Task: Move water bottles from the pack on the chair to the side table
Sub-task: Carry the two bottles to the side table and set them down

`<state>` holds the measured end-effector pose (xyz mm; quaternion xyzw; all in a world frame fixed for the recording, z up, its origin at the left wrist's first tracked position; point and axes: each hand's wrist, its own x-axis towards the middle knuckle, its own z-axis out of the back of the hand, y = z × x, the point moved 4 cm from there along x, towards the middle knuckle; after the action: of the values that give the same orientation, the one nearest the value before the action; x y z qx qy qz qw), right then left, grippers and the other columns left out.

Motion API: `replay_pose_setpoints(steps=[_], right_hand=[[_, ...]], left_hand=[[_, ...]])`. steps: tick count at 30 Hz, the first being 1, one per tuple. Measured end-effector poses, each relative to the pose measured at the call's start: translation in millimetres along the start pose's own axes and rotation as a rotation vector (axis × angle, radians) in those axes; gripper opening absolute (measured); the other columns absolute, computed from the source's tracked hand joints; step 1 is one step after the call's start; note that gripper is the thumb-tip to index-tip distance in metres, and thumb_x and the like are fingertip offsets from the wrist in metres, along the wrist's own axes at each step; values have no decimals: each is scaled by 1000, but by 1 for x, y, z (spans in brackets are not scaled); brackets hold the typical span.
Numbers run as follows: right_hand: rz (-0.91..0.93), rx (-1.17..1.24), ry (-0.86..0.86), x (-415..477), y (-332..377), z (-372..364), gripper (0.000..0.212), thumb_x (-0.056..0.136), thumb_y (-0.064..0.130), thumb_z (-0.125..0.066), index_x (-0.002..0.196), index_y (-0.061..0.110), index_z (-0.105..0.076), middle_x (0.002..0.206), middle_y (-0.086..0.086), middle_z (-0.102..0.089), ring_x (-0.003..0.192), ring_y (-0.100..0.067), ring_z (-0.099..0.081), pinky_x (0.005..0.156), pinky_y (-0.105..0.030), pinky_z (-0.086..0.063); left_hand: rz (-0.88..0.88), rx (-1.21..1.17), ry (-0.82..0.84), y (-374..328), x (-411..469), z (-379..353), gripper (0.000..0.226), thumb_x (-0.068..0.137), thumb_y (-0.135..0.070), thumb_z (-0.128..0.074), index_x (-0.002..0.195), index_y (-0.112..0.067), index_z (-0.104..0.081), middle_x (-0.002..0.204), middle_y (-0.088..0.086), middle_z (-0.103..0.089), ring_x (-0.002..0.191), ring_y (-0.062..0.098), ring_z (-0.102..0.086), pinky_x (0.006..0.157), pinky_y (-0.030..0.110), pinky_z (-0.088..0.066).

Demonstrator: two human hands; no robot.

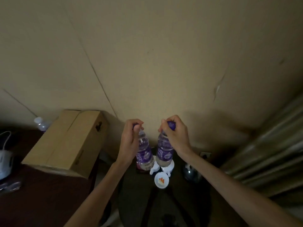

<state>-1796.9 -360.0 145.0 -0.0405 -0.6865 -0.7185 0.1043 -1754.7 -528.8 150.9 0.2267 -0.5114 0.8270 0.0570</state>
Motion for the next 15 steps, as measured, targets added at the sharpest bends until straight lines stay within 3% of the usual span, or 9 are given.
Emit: replay_pose_setpoints(steps=[3,6,8,12,15], right_hand=[[12,-17,34,50,-22,-8,14,92,24,-59,83,15,-52,74,-10,-70,68,-14,-69,69,-19,-53],[11,-55,55,89,-57,-22,13,92,25,-58,82,25,-50,77,-9,-71,71,-13,-70,71,-25,-57],[5,-80,36,105,-89,-31,14,92,23,-58,83,28,-49,78,-5,-71,73,-7,-70,70,-21,-57],[26,-167,-4,125,-159,-46,12,91,25,-59,87,18,-49,77,0,-69,73,-3,-68,68,-12,-52],[21,-203,-37,127,-211,-55,14,91,28,-59,88,18,-49,78,-2,-70,73,-5,-69,67,-14,-52]], left_hand=[[-2,52,18,32,42,-11,29,102,-33,-32,107,-13,-53,97,4,-54,90,9,-56,78,11,-42],[14,85,18,75,75,-25,18,102,-19,-35,106,-15,-52,100,1,-52,93,7,-53,81,10,-39],[3,101,36,105,88,-38,17,101,-12,-36,107,-14,-52,102,4,-51,94,4,-51,83,10,-39],[-42,135,85,166,98,-69,21,102,-16,-34,107,-6,-52,108,11,-50,98,0,-46,90,11,-37],[-60,187,110,205,92,-92,33,100,-20,-32,112,0,-55,113,17,-51,103,11,-49,92,14,-39]])
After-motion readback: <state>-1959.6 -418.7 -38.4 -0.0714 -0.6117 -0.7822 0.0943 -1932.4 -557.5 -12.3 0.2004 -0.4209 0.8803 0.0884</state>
